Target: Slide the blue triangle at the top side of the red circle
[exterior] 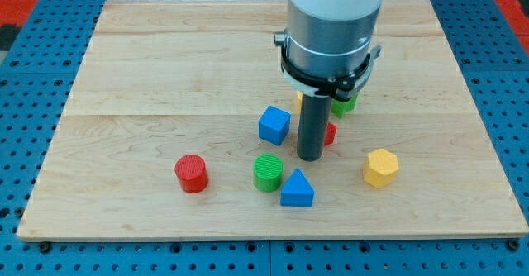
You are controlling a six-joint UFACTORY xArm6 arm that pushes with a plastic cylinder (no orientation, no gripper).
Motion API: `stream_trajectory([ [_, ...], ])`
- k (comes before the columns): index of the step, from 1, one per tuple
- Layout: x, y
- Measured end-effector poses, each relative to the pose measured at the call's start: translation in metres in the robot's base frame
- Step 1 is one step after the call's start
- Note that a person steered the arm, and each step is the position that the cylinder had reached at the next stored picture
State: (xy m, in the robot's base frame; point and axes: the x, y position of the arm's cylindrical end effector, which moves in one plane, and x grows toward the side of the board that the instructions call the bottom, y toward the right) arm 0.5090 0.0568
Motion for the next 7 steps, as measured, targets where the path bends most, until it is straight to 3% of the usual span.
stream_trajectory([
  [1,0.031,0.016],
  [2,0.102,-0.002],
  [3,0.103,-0.052],
  [7,0.000,-0.128],
])
